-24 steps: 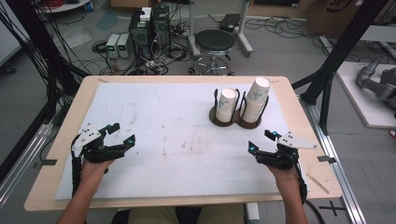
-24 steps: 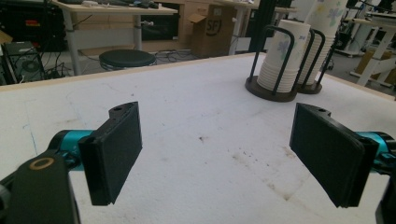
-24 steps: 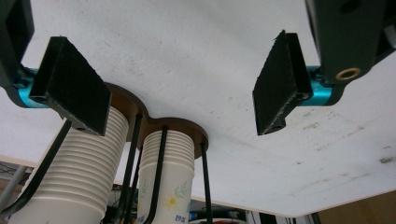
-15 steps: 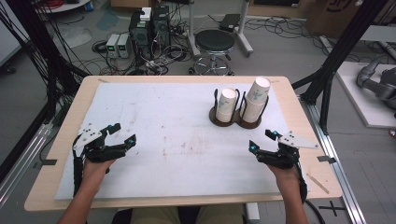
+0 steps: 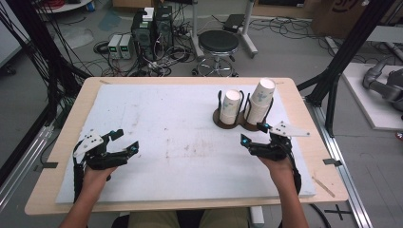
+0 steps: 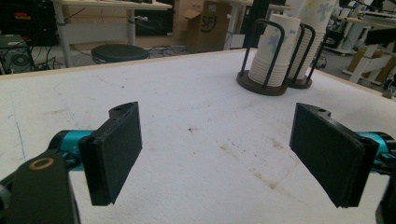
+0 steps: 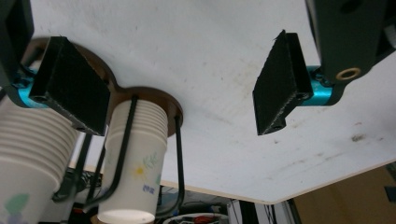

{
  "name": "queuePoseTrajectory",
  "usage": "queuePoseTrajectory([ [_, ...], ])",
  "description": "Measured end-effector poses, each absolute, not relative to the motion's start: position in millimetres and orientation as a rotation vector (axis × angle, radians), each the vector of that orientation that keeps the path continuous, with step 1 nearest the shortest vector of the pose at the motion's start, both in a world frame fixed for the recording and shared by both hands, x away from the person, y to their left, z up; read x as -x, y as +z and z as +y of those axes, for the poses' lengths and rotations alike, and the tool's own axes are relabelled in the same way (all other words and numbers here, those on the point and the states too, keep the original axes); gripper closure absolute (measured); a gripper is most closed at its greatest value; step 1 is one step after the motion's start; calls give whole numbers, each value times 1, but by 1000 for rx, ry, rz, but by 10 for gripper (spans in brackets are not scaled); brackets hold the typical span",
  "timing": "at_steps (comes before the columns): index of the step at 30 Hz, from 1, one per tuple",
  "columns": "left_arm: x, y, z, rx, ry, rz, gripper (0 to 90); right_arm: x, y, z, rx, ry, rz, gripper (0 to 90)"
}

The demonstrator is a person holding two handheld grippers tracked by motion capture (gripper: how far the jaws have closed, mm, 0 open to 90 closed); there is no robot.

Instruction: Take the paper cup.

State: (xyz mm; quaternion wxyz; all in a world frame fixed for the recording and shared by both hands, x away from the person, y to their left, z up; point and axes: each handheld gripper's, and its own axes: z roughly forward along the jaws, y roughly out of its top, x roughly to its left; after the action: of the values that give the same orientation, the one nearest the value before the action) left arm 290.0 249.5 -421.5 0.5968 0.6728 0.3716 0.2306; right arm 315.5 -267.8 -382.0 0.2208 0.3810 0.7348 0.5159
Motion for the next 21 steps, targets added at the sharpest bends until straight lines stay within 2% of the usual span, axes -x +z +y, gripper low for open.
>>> queuePoseTrajectory([
  [9, -291, -423, 248, -1566, 513, 856, 169, -357, -350, -241, -978, 1418, 2069, 200],
  [21, -292, -423, 247, -1563, 492, 849, 169, -402, -336, -223, -1020, 1325, 2093, 201],
])
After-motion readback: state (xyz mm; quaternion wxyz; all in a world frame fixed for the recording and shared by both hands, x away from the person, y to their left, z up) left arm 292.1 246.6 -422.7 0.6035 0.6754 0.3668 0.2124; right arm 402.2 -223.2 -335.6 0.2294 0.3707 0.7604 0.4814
